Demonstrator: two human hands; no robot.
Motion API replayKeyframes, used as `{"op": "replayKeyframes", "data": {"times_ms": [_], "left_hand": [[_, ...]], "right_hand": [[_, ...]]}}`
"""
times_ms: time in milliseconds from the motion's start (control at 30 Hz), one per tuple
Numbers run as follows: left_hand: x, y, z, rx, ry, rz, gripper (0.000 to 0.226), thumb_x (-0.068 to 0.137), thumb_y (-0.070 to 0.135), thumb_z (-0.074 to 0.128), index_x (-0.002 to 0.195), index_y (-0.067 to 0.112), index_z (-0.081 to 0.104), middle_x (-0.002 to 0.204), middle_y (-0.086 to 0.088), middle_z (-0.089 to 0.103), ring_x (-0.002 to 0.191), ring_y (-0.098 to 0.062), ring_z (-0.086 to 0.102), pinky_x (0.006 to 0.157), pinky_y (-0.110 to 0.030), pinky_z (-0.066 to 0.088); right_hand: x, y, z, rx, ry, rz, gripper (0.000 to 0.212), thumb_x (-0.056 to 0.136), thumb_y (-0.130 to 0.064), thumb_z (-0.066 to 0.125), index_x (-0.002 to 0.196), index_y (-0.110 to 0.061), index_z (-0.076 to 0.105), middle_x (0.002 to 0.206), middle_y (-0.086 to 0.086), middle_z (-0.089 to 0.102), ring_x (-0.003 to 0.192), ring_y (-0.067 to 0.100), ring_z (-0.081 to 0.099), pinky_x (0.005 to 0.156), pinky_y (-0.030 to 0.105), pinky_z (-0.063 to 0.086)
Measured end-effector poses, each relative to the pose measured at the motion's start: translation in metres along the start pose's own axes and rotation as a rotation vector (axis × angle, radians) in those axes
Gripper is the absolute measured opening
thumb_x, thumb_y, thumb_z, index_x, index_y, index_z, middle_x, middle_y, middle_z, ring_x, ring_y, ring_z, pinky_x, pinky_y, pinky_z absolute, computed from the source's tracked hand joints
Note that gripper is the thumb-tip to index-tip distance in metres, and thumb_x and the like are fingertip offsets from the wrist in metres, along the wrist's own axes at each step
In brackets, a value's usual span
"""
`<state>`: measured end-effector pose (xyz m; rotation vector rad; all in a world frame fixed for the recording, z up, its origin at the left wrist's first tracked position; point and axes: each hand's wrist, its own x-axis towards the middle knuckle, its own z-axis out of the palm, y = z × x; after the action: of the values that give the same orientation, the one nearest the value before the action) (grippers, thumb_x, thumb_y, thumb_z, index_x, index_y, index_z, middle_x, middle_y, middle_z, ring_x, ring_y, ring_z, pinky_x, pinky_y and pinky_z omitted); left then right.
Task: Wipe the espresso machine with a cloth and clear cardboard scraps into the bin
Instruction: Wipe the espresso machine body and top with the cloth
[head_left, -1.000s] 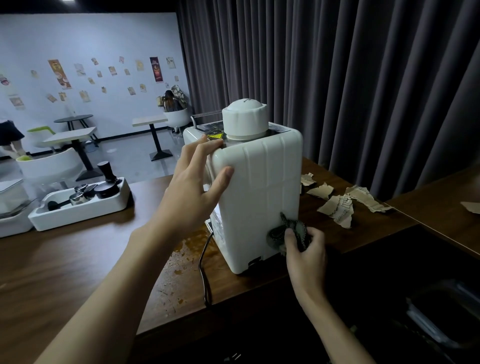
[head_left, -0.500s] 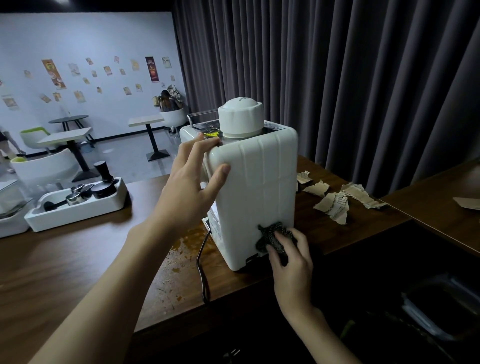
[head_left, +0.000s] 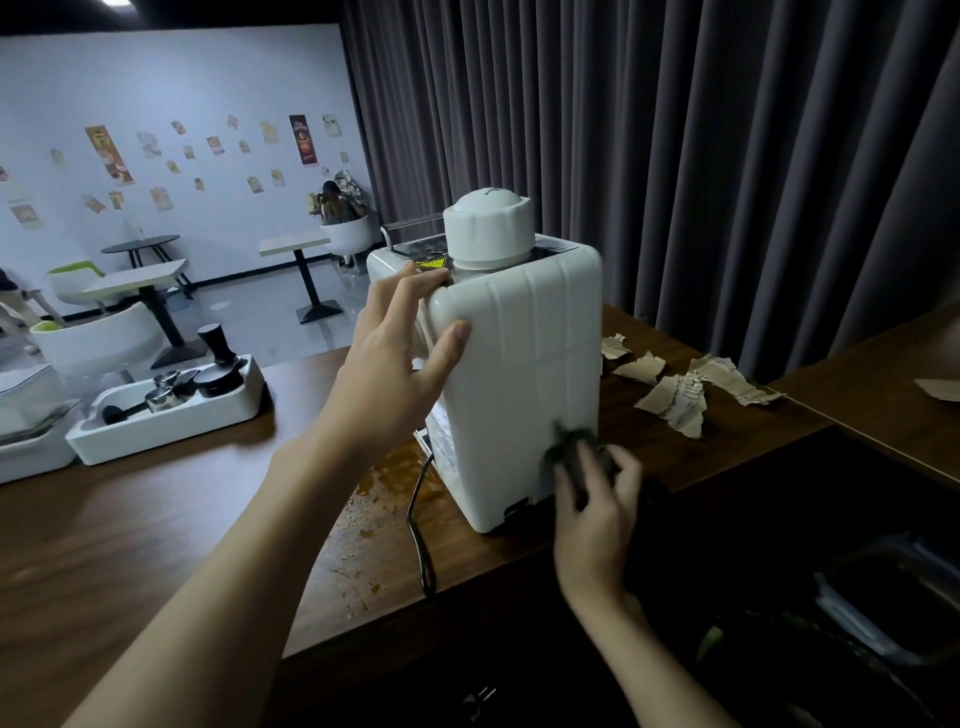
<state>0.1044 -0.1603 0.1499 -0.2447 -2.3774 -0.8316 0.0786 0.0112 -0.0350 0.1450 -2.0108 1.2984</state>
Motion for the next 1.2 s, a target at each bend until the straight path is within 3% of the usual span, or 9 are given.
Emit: {"op": "replayKeyframes", "data": {"times_ms": [167,233,467,533,633,800,967,1033,1200], "left_hand": [[0.001,0.001,0.000,0.004,-0.021,-0.016,0.045,0.096,0.055,0.048,0.138,0.042,0.037,0.148,0.010,0.029,0.144,-0.016,0.027,0.107,-0.052,0.043],[0.001,0.001,0.000,0.002,-0.018,-0.013,0.045,0.096,0.055,0.048,0.138,0.041,0.037,0.148,0.010,0.029,0.144,-0.017,0.028,0.107,-0.051,0.044],[0.001,0.002,-0.003,0.020,-0.034,-0.007,0.048,0.095,0.059,0.046,0.139,0.042,0.036,0.148,0.009,0.029,0.143,-0.021,0.030,0.107,-0.053,0.043],[0.001,0.002,-0.004,0.031,-0.033,-0.001,0.050,0.094,0.060,0.045,0.139,0.042,0.036,0.148,0.009,0.029,0.143,-0.019,0.030,0.107,-0.053,0.043],[0.000,0.002,-0.004,0.044,-0.034,-0.001,0.053,0.092,0.064,0.043,0.140,0.042,0.036,0.148,0.010,0.029,0.143,-0.018,0.030,0.107,-0.052,0.043],[0.001,0.002,-0.004,0.033,-0.033,0.000,0.048,0.096,0.057,0.047,0.139,0.040,0.036,0.147,0.009,0.031,0.142,-0.022,0.031,0.105,-0.053,0.044],[0.000,0.005,-0.003,0.025,-0.014,-0.001,0.046,0.098,0.049,0.050,0.140,0.035,0.039,0.142,0.008,0.034,0.142,-0.022,0.033,0.106,-0.051,0.044],[-0.001,0.006,-0.003,0.025,-0.007,0.001,0.045,0.098,0.048,0.050,0.140,0.036,0.039,0.141,0.009,0.035,0.143,-0.022,0.033,0.107,-0.051,0.043],[-0.001,0.006,-0.005,0.049,-0.018,0.005,0.047,0.097,0.051,0.049,0.140,0.037,0.038,0.144,0.007,0.034,0.143,-0.021,0.032,0.107,-0.050,0.043]], "right_hand": [[0.018,-0.004,0.001,0.045,0.099,0.181,0.041,0.089,-0.018,0.067,0.126,-0.007,0.053,0.119,0.008,0.057,0.104,0.013,0.057,0.076,0.019,0.047],[-0.004,-0.014,0.009,0.049,0.086,0.141,0.032,0.089,-0.018,0.067,0.116,-0.007,0.055,0.113,0.007,0.055,0.100,0.018,0.060,0.073,0.025,0.053],[-0.048,-0.027,0.019,0.002,-0.032,-0.095,0.032,0.085,-0.010,0.070,0.115,-0.002,0.063,0.123,0.011,0.053,0.112,0.019,0.057,0.091,0.025,0.051],[-0.029,-0.022,0.014,0.022,0.004,-0.043,0.034,0.087,-0.007,0.067,0.120,-0.001,0.062,0.125,0.013,0.054,0.114,0.022,0.058,0.091,0.030,0.052],[0.009,-0.019,0.006,0.127,0.113,0.211,0.045,0.090,-0.010,0.065,0.133,-0.006,0.051,0.130,0.010,0.056,0.118,0.017,0.054,0.089,0.022,0.046],[0.001,-0.028,0.013,0.134,0.184,0.201,0.029,0.088,-0.006,0.067,0.116,-0.001,0.062,0.116,0.009,0.057,0.108,0.018,0.058,0.087,0.020,0.047],[-0.063,-0.044,0.029,0.108,0.017,-0.067,0.031,0.090,-0.021,0.061,0.119,-0.010,0.062,0.120,0.001,0.054,0.113,0.010,0.055,0.095,0.017,0.045],[-0.055,-0.035,0.025,0.132,-0.014,-0.121,0.030,0.089,-0.015,0.064,0.118,-0.009,0.064,0.121,0.002,0.055,0.114,0.010,0.054,0.096,0.022,0.046],[0.024,-0.021,0.009,0.176,0.198,0.106,0.030,0.086,-0.002,0.068,0.116,-0.002,0.066,0.117,0.008,0.056,0.108,0.012,0.055,0.091,0.024,0.051]]}}
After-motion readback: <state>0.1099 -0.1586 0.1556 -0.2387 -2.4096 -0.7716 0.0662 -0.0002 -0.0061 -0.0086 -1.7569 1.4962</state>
